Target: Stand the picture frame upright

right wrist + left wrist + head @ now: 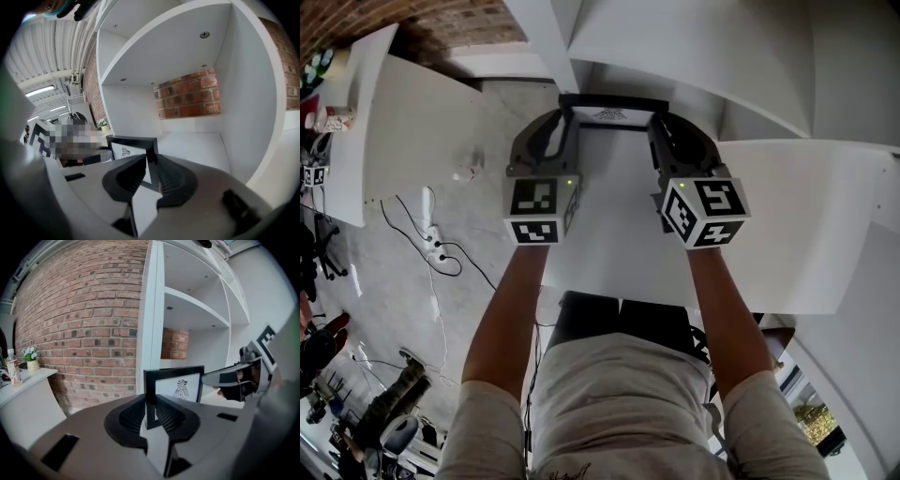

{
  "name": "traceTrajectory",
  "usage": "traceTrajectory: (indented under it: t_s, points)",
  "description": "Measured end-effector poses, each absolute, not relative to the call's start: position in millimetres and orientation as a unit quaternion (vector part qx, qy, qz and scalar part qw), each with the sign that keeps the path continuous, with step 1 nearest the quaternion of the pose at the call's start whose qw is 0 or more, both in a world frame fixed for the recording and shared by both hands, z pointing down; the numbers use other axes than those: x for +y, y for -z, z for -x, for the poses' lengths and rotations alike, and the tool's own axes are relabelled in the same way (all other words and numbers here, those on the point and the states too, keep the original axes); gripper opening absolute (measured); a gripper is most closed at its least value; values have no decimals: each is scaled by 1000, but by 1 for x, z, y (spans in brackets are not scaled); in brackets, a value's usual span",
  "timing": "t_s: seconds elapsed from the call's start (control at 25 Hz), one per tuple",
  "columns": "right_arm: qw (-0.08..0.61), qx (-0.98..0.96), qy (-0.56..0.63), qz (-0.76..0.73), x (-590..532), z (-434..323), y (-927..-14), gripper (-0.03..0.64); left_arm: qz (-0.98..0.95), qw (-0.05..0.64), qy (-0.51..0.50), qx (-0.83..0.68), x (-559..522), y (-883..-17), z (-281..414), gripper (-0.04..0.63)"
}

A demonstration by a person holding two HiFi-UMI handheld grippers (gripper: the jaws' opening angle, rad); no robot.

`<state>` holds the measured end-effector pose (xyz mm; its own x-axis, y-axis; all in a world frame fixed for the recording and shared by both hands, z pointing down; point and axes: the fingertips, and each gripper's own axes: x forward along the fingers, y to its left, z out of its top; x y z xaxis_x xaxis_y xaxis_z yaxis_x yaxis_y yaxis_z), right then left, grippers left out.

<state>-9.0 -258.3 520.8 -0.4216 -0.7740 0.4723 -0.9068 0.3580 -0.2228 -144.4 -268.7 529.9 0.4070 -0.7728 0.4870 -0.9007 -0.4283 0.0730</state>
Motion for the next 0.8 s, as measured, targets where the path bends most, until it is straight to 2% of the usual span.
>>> traceTrajectory:
  t_s: [0.8]
  points:
    - [152, -811, -227, -518, -256, 10, -518, 87, -822, 159, -202, -509, -267, -525, 146, 106]
